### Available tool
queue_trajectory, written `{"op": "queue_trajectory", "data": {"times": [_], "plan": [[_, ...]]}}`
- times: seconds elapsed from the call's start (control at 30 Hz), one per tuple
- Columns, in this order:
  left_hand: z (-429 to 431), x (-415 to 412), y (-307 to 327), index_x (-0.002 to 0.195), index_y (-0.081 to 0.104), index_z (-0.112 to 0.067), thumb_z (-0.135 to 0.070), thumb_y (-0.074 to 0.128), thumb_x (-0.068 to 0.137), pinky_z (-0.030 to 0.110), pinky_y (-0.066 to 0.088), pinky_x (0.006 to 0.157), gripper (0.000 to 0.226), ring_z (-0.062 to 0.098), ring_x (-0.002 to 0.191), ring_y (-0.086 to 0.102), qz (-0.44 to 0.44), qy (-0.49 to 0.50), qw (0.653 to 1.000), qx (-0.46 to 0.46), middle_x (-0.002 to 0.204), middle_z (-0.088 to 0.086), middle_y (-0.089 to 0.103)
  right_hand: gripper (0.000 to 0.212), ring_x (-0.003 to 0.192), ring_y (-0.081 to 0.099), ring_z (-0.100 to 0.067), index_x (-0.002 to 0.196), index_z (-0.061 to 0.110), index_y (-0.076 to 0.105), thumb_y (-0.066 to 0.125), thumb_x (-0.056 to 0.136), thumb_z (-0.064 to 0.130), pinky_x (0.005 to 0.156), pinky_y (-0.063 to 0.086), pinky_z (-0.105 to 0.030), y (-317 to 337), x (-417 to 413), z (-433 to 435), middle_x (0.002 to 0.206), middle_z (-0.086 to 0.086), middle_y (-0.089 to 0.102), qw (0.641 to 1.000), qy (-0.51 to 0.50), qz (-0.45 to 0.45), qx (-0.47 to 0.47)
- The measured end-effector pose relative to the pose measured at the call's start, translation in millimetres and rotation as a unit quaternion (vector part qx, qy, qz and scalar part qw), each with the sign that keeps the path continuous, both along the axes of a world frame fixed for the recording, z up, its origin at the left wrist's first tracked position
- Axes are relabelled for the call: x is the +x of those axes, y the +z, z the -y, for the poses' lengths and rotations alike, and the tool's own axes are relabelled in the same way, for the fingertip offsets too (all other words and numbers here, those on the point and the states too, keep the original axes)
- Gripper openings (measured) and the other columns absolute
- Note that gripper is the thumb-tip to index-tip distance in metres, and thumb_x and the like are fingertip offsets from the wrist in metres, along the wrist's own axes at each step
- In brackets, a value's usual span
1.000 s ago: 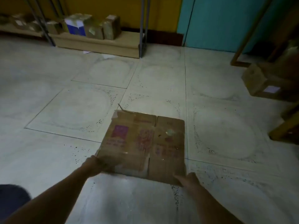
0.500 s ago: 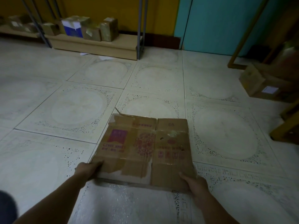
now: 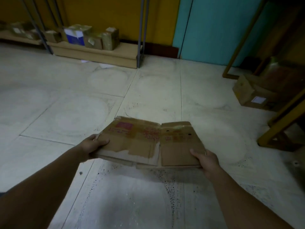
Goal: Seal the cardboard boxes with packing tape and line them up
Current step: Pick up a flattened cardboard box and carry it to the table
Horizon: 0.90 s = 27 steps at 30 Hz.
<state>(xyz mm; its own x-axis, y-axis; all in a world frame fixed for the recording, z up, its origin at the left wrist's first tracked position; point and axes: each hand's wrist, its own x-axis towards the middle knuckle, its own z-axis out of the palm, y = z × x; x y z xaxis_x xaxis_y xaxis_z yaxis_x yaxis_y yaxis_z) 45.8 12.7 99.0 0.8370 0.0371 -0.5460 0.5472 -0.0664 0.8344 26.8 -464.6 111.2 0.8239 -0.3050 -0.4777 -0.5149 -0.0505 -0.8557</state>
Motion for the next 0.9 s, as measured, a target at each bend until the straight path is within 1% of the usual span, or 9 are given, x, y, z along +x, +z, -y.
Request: {"op": "queue_trajectory", "data": {"times": [0.2, 0.3, 0.4, 0.47, 0.53, 0.57, 0.7, 0.8, 0.9], "plan": [[7, 19, 172, 0.143, 0.056, -0.006, -0.02, 0.081, 0.091, 0.049, 0.057, 0.087, 0.06, 0.046, 0.117, 0.065, 0.031, -0.029, 0.999, 0.008, 0.134, 0.028, 0.065, 0.067, 0.095, 0.078, -0.029, 0.116, 0.018, 0.074, 0.101, 0.056, 0.033, 0.081, 0.064, -0.042, 171, -1, 32, 0.104, -0.006, 0.08, 0.999, 0.032, 0.01, 0.036], [5, 17, 269, 0.136, 0.062, -0.003, -0.014, 0.09, 0.079, 0.043, 0.064, 0.078, 0.065, 0.037, 0.103, 0.074, 0.033, -0.083, 0.996, -0.002, 0.124, 0.025, 0.073, 0.072, 0.096, 0.078, -0.036, 0.12, 0.009, 0.072, 0.1, 0.054, 0.014, 0.086, 0.063, -0.053, 273, -10, 48, 0.106, -0.016, 0.079, 0.995, 0.077, -0.037, 0.055], [-2, 15, 359, 0.138, 0.061, -0.009, -0.006, 0.088, 0.081, 0.047, 0.064, 0.09, 0.062, 0.041, 0.114, 0.072, 0.018, -0.116, 0.992, -0.047, 0.131, 0.026, 0.071, 0.071, 0.097, 0.078, -0.035, 0.12, 0.002, 0.073, 0.096, 0.053, 0.007, 0.084, 0.063, -0.049, 376, -20, 59, 0.11, -0.02, 0.078, 0.989, 0.129, -0.065, 0.04], [-2, 12, 418, 0.143, 0.057, -0.013, -0.002, 0.083, 0.085, 0.047, 0.064, 0.09, 0.065, 0.043, 0.121, 0.069, 0.028, -0.115, 0.991, -0.059, 0.135, 0.025, 0.068, 0.069, 0.097, 0.078, -0.03, 0.119, 0.009, 0.075, 0.102, 0.058, 0.029, 0.077, 0.064, -0.041, 444, -30, 63, 0.113, -0.016, 0.078, 0.987, 0.133, -0.072, 0.052], [2, 5, 479, 0.144, 0.054, -0.012, 0.0, 0.084, 0.083, 0.045, 0.065, 0.089, 0.068, 0.041, 0.121, 0.07, 0.05, -0.122, 0.99, -0.059, 0.136, 0.025, 0.068, 0.073, 0.1, 0.078, -0.028, 0.118, 0.02, 0.076, 0.096, 0.061, 0.061, 0.079, 0.065, -0.043, 508, -45, 60, 0.112, -0.011, 0.079, 0.99, 0.105, -0.074, 0.064], [6, -2, 510, 0.143, 0.054, -0.012, 0.0, 0.086, 0.081, 0.045, 0.064, 0.091, 0.071, 0.041, 0.121, 0.07, 0.06, -0.12, 0.989, -0.057, 0.136, 0.023, 0.069, 0.073, 0.101, 0.078, -0.029, 0.117, 0.023, 0.075, 0.093, 0.06, 0.066, 0.083, 0.064, -0.045, 537, -52, 59, 0.11, -0.01, 0.08, 0.992, 0.089, -0.067, 0.058], [30, -39, 620, 0.142, 0.057, -0.018, -0.003, 0.09, 0.072, 0.053, 0.057, 0.103, 0.079, 0.038, 0.123, 0.069, 0.103, -0.131, 0.985, -0.045, 0.133, 0.017, 0.072, 0.068, 0.105, 0.075, -0.033, 0.122, 0.025, 0.073, 0.09, 0.062, 0.052, 0.095, 0.059, -0.056, 637, -89, 62, 0.111, -0.01, 0.079, 0.998, 0.019, 0.009, 0.051], [43, -72, 682, 0.139, 0.062, -0.016, -0.008, 0.092, 0.074, 0.048, 0.061, 0.098, 0.073, 0.039, 0.122, 0.07, 0.121, -0.15, 0.981, -0.039, 0.131, 0.016, 0.073, 0.051, 0.097, 0.078, -0.027, 0.123, 0.026, 0.073, 0.086, 0.075, 0.041, 0.083, 0.062, -0.047, 698, -130, 66, 0.109, -0.008, 0.08, 0.996, -0.007, 0.064, 0.058], [53, -107, 728, 0.141, 0.064, -0.025, -0.039, 0.089, 0.087, 0.044, 0.062, 0.097, 0.061, 0.031, 0.123, 0.071, 0.138, -0.142, 0.979, -0.054, 0.135, 0.009, 0.073, 0.036, 0.095, 0.078, -0.02, 0.115, 0.037, 0.073, 0.084, 0.08, 0.041, 0.072, 0.062, -0.038, 745, -180, 74, 0.105, 0.002, 0.081, 0.994, -0.016, 0.095, 0.053]]}}
